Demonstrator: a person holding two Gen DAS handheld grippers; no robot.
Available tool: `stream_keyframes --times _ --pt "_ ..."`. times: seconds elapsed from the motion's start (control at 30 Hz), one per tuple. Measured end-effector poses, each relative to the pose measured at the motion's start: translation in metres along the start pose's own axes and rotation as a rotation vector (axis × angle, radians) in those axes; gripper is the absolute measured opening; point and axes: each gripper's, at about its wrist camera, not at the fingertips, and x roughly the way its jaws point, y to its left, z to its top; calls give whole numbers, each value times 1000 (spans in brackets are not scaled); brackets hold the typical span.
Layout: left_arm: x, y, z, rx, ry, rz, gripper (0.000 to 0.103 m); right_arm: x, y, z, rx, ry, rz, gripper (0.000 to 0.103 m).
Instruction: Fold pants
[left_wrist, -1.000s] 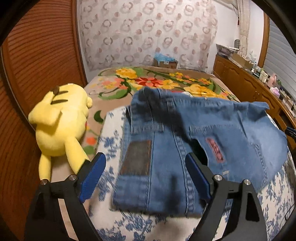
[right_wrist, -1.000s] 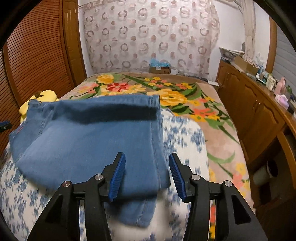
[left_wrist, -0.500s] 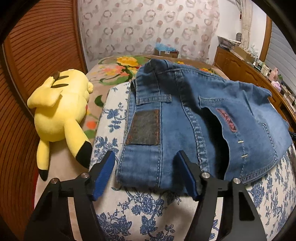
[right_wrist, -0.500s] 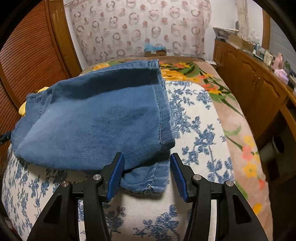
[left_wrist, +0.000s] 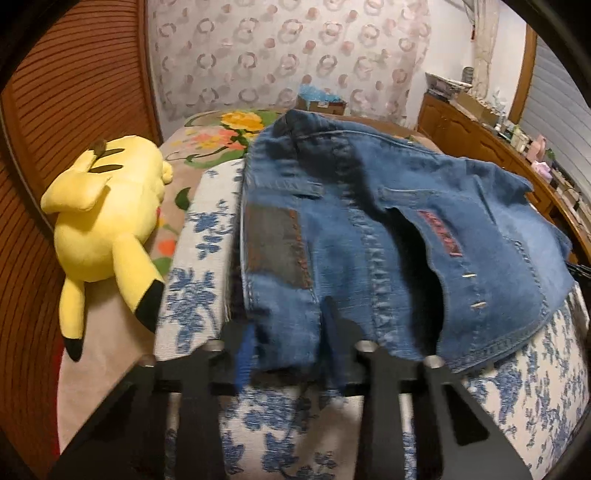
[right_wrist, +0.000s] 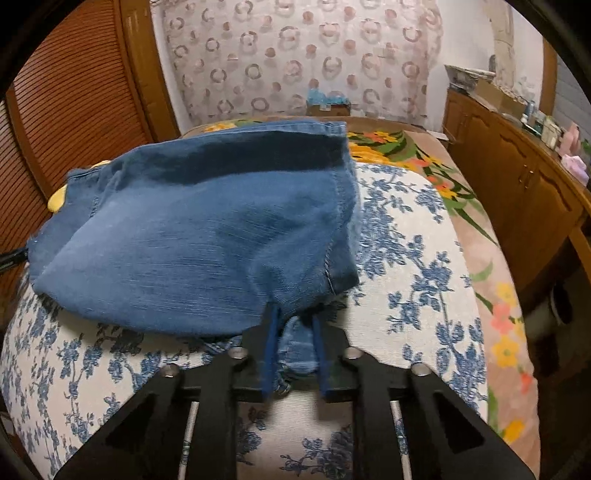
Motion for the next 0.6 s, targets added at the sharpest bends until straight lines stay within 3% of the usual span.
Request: stream_keyframes --times 0.1,0.17,0.37,0.6 --pt "-8 -11 1 36 -27 49 12 -4 0 -1 -5 -27 -4 14" --pt "-21 -12 4 32 -66 71 10 -13 0 0 -11 -69 -31 12" --pt "-71 -7 5 17 -159 56 9 -53 -6 -4 -9 -162 -61 12" --pt "-115 -3 -21 4 -213 36 9 -95 -3 -30 -14 -231 -68 11"
